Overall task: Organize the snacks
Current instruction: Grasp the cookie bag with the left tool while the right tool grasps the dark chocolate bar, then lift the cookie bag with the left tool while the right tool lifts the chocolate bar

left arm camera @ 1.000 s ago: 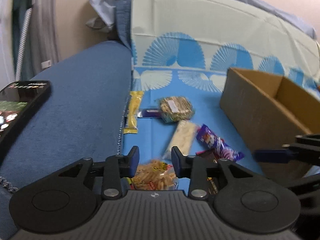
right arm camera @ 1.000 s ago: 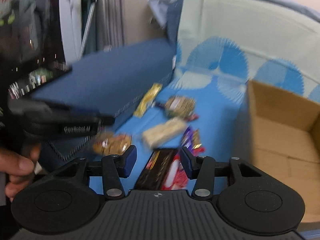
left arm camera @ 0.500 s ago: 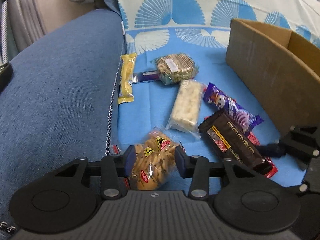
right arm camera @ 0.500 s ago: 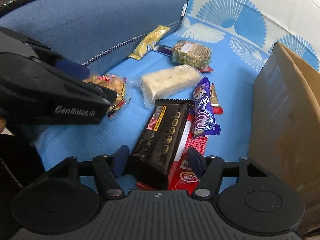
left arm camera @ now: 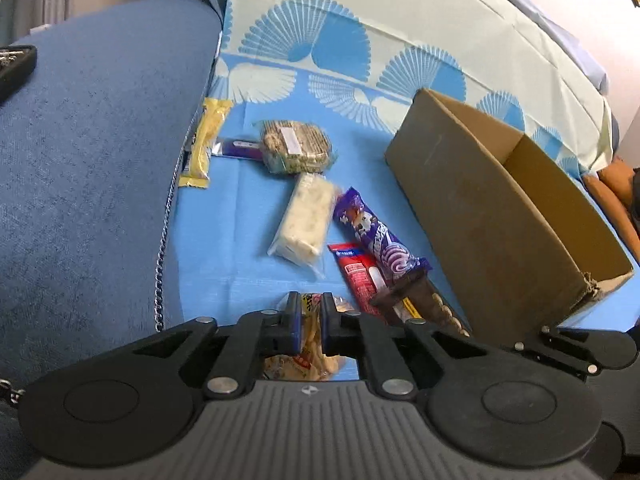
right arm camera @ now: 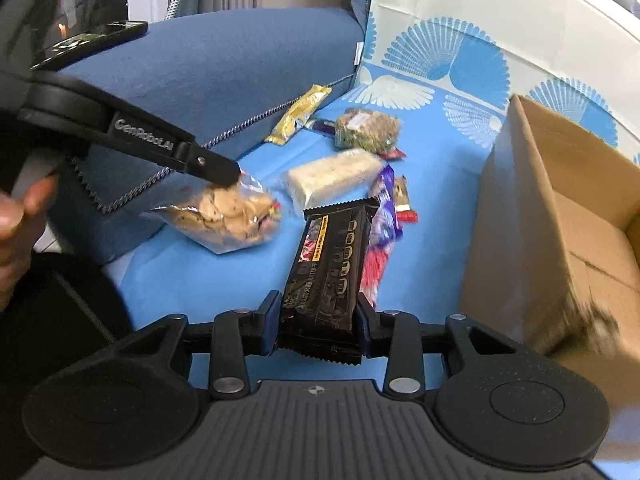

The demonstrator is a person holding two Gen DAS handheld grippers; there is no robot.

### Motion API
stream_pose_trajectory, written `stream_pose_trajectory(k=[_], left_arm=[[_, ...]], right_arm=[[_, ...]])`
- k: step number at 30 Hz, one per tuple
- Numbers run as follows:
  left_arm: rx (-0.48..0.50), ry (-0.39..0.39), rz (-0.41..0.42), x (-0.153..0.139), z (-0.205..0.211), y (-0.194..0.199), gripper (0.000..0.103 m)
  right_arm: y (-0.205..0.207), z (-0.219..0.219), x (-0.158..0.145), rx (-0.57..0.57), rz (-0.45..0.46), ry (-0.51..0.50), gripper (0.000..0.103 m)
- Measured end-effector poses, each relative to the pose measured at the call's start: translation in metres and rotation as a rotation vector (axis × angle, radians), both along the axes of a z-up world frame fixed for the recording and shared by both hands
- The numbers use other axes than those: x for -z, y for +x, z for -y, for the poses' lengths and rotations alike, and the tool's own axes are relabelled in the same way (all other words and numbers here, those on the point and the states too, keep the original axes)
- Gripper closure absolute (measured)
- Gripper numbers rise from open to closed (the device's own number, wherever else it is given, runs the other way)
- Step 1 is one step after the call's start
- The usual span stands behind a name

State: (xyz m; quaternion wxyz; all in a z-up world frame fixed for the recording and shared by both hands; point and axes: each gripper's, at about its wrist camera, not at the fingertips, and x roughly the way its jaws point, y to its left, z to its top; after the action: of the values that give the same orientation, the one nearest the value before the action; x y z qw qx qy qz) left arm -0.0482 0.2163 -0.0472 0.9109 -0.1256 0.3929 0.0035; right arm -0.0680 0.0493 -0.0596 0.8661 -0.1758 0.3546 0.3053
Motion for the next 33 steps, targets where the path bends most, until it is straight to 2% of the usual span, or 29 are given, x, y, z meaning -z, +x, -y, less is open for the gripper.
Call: stream_pose_trajectory(k=[2,4,6,7,11,13,16,21,29,33], left_arm=[[0.005,-0.001,-0.003,-0.002,0.0,0.0,0.079],[-0.001,0.019,-0.016,-0.002,0.001,0.001,0.046],[0.0,0.038,-0.042,0.0,0.003,0.006,0.035],[0.004,0.046,-0.061,0.001,0.003,0.009,0.031],[0.05,0.091,-0.12,0.013,0.005,0.018,0.026],[0.065,0.116,-0.146,0.017,0.01,0.023,0.019],[0.087,0.139,-0.176,0.024,0.011,0.029,0.019],[0.076,0.158,-0.217,0.032,0.013,0.036,0.019],[0.077,0.211,-0.217,0.033,0.022,0.041,0.019],[0.063,0.207,-0.223,0.036,0.021,0.044,0.021]], right_arm=[[-0.001,0.004,0.003,0.014,-0.032,-0.015,0.064],[-0.001,0.008,0.002,0.02,-0.046,0.01,0.063],[0.001,0.01,0.004,0.029,-0.056,0.018,0.063],[0.002,0.011,0.005,0.035,-0.056,0.021,0.06],[0.006,0.012,0.007,0.048,-0.058,0.034,0.045],[0.008,0.011,0.011,0.037,-0.067,0.042,0.044],[0.011,0.009,0.017,0.025,-0.07,0.023,0.042],[0.018,0.008,0.025,0.028,-0.095,0.01,0.041],[0.016,0.007,0.03,0.008,-0.097,-0.02,0.042],[0.015,0.008,0.03,0.003,-0.102,-0.02,0.05]])
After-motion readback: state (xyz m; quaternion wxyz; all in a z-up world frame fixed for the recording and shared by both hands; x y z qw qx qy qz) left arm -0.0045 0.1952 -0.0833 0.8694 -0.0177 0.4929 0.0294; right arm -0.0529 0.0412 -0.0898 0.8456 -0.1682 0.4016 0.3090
